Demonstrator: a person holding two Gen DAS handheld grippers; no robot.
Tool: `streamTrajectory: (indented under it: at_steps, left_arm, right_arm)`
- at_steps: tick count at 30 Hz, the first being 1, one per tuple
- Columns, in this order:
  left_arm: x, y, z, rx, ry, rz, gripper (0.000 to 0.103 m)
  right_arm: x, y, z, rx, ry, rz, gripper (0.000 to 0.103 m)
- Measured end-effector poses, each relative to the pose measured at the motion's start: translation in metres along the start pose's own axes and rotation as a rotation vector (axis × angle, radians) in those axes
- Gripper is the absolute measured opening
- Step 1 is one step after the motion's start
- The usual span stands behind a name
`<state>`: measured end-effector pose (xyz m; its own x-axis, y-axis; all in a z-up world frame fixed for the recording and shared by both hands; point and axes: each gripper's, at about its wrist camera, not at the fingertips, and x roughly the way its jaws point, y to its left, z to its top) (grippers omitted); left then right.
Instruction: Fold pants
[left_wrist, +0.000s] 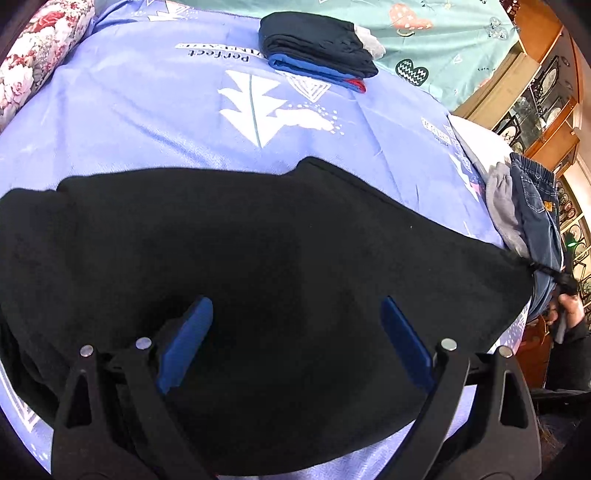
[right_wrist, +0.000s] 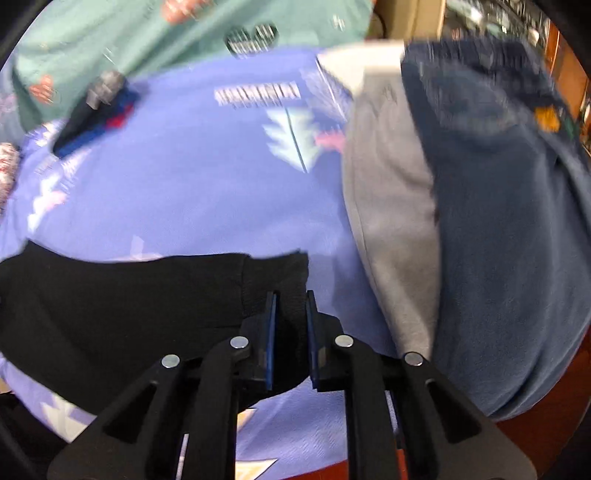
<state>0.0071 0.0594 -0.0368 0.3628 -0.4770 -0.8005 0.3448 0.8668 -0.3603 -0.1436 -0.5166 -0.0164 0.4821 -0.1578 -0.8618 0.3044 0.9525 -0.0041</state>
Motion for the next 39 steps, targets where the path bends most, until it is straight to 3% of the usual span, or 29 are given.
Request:
streamTrajectory:
  at_steps: [2, 5, 7, 8, 9, 11, 15, 16, 19, 23, 25, 27, 28, 31, 32, 34, 36, 39]
  left_arm:
    - [0.002, 0.001, -0.001, -0.003, 0.004, 0.001, 0.094]
    - [0.000, 0.000, -0.002, 0.001, 0.001, 0.007, 0.094]
    - [-0.002, -0.001, -0.001, 0.006, -0.003, 0.013, 0.094]
    - [-0.002, -0.001, 0.000, 0.007, -0.004, 0.013, 0.094]
    - [-0.002, -0.002, 0.000, 0.007, -0.003, 0.012, 0.094]
    - [0.000, -0.004, 0.001, 0.011, 0.000, 0.008, 0.094]
    - [0.008, -0.012, 0.001, 0.035, 0.017, -0.006, 0.094]
    - [0.009, -0.015, 0.001, 0.043, 0.019, -0.008, 0.094]
    - [0.010, -0.020, 0.001, 0.061, 0.021, -0.023, 0.094]
    - [0.006, -0.017, -0.003, 0.058, 0.017, -0.028, 0.094]
    - [0.004, -0.013, -0.004, 0.046, 0.008, -0.030, 0.094]
    - [0.003, -0.010, -0.005, 0.031, 0.000, -0.037, 0.094]
    - [0.002, -0.008, -0.007, 0.025, -0.004, -0.041, 0.094]
    - [0.002, -0.005, -0.008, 0.020, -0.008, -0.051, 0.094]
    - [0.003, -0.005, -0.008, 0.021, -0.008, -0.053, 0.094]
    - [0.003, -0.005, -0.008, 0.026, -0.009, -0.056, 0.094]
    - [0.004, -0.005, -0.007, 0.026, -0.008, -0.061, 0.094]
    - [0.003, -0.004, -0.006, 0.028, -0.008, -0.064, 0.094]
  right_arm:
    - [0.022, -0.013, -0.013, 0.005, 0.040, -0.060, 0.005]
    - [0.032, -0.029, -0.020, 0.084, 0.028, -0.011, 0.006]
    - [0.017, -0.038, -0.022, 0.140, -0.011, 0.025, 0.021]
    - [0.005, -0.042, -0.024, 0.171, -0.036, 0.044, 0.040]
    - [-0.004, -0.045, -0.028, 0.196, -0.048, 0.061, 0.051]
    - [-0.020, -0.049, -0.038, 0.273, -0.032, 0.147, 0.053]
    - [-0.022, -0.042, -0.053, 0.421, 0.073, 0.435, 0.057]
    - [-0.020, -0.037, -0.054, 0.439, 0.100, 0.470, 0.057]
    - [-0.007, -0.029, -0.051, 0.470, 0.190, 0.369, 0.057]
    - [0.007, -0.028, -0.038, 0.453, 0.247, 0.242, 0.058]
    - [0.020, -0.031, -0.029, 0.464, 0.288, 0.235, 0.059]
    - [0.032, -0.033, -0.024, 0.496, 0.304, 0.251, 0.071]
    - [0.033, -0.032, -0.023, 0.507, 0.294, 0.269, 0.073]
    - [0.030, -0.028, -0.029, 0.516, 0.232, 0.300, 0.068]
    - [0.027, -0.026, -0.032, 0.510, 0.188, 0.292, 0.059]
    - [0.013, -0.028, -0.044, 0.505, 0.109, 0.329, 0.022]
    - [0.008, -0.027, -0.053, 0.520, 0.047, 0.416, 0.019]
    - [-0.017, -0.008, -0.054, 0.455, -0.072, 0.390, 0.019]
